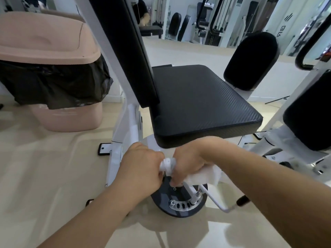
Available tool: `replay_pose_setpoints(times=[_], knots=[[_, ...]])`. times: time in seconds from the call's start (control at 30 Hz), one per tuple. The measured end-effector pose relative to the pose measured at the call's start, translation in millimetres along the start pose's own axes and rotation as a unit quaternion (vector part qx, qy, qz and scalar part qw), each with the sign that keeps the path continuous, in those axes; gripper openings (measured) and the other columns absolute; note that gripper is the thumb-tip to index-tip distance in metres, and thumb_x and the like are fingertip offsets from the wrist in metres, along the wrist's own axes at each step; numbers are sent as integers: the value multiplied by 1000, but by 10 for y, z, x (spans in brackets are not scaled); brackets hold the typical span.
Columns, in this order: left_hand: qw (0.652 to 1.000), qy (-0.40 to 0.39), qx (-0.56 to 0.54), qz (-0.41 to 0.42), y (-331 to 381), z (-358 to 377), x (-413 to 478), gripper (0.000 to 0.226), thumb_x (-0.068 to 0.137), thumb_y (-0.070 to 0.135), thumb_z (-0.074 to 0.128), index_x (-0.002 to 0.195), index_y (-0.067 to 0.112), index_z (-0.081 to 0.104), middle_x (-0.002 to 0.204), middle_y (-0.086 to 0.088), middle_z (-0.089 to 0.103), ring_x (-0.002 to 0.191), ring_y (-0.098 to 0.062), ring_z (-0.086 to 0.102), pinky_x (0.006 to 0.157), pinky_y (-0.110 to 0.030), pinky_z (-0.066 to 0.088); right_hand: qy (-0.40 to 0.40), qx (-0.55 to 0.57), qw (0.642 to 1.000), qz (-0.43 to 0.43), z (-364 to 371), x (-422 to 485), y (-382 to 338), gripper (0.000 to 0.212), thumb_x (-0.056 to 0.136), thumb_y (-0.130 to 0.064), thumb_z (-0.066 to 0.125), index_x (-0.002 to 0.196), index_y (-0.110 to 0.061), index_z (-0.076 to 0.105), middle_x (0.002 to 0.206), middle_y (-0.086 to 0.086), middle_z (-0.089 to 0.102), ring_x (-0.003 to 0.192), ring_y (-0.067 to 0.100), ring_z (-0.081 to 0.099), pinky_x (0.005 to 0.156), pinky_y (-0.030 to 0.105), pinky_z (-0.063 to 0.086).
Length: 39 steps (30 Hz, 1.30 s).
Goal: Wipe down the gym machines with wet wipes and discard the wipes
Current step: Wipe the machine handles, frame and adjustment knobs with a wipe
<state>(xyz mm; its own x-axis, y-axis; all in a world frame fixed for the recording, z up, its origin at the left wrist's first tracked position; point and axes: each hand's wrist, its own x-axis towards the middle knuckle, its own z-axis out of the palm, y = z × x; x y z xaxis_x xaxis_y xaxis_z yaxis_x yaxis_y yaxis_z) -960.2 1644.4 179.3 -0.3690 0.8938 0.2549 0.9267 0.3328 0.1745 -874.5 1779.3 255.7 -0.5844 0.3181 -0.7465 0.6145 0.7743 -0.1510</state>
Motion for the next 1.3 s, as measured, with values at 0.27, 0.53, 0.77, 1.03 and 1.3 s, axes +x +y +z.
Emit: replay_pose_setpoints(times=[0.27, 0.53, 0.77, 1.03, 1.3], knots=[[999, 4, -39, 2, -29, 24, 29, 32, 69, 43, 64, 99, 33, 62, 62, 14, 31, 78, -17, 39, 78, -34, 45, 85, -6, 995, -47, 121, 104, -59, 24, 77, -40, 79, 88, -25, 65, 89, 1, 70, 84, 25, 68, 83, 39, 58], [997, 54, -59, 9, -60, 43, -36, 26, 76, 33, 74, 79, 39, 49, 61, 14, 39, 76, -15, 42, 57, -29, 30, 353, -220, 908, -50, 402, -181, 405, 9, 88, -33, 61, 92, -26, 60, 73, -8, 56, 64, 15, 53, 56, 27, 38], [996, 67, -61, 17, -43, 110, 2, 19, 66, 29, 78, 78, 30, 64, 55, 17, 26, 68, -19, 40, 64, -31, 40, 338, -203, 918, 39, 394, -198, 350, 12, 78, -34, 62, 85, -27, 55, 74, -6, 56, 68, 19, 58, 63, 30, 47], [993, 86, -73, 26, -89, 114, -14, 22, 67, 25, 80, 79, 33, 64, 56, 17, 28, 70, -18, 40, 58, -30, 34, 369, -208, 906, -21, 461, -156, 344, 15, 84, -35, 61, 88, -26, 50, 70, -6, 49, 69, 21, 55, 55, 28, 36], [995, 76, -63, 17, -23, 117, 7, 20, 60, 26, 81, 73, 28, 66, 55, 16, 23, 67, -19, 40, 58, -33, 44, 383, -208, 899, 41, 505, -176, 155, 13, 84, -33, 64, 91, -26, 56, 72, -6, 47, 69, 21, 53, 63, 32, 40]])
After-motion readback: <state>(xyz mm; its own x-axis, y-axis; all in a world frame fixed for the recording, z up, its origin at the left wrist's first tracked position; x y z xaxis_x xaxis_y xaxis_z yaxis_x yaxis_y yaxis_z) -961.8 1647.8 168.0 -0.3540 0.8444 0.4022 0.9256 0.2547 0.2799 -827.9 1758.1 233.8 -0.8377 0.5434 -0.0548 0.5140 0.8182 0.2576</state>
